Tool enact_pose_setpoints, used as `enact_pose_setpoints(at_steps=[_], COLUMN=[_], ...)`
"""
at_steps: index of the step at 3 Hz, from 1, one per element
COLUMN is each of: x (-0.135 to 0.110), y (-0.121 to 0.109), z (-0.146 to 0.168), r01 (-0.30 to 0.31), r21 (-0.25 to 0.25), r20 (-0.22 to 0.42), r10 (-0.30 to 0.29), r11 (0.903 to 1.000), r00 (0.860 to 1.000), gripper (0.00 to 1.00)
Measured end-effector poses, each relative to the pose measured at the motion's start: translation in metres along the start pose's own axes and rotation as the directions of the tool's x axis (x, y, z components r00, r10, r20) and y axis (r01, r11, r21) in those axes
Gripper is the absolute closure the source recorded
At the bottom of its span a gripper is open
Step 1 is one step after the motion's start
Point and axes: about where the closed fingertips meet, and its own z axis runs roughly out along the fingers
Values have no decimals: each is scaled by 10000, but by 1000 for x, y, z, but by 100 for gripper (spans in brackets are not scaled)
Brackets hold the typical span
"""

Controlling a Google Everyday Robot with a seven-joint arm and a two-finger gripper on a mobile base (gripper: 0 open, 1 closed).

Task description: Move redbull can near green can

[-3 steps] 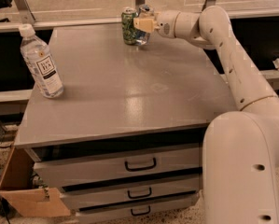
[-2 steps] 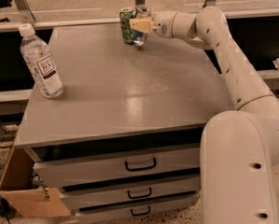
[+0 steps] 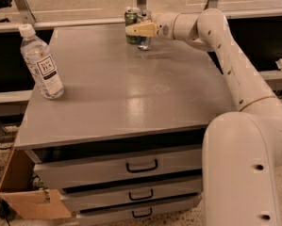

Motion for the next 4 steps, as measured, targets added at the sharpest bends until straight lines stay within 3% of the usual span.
enact_pose_setpoints(at_steps=[2, 4], x=[-4, -26], y=[-3, -18], z=[-11, -108], r01=[147, 992], r21=[-9, 21], r20=[-58, -467], r10=[-147, -990], r11=[9999, 9951], r00=[9999, 9940], gripper=[0, 0])
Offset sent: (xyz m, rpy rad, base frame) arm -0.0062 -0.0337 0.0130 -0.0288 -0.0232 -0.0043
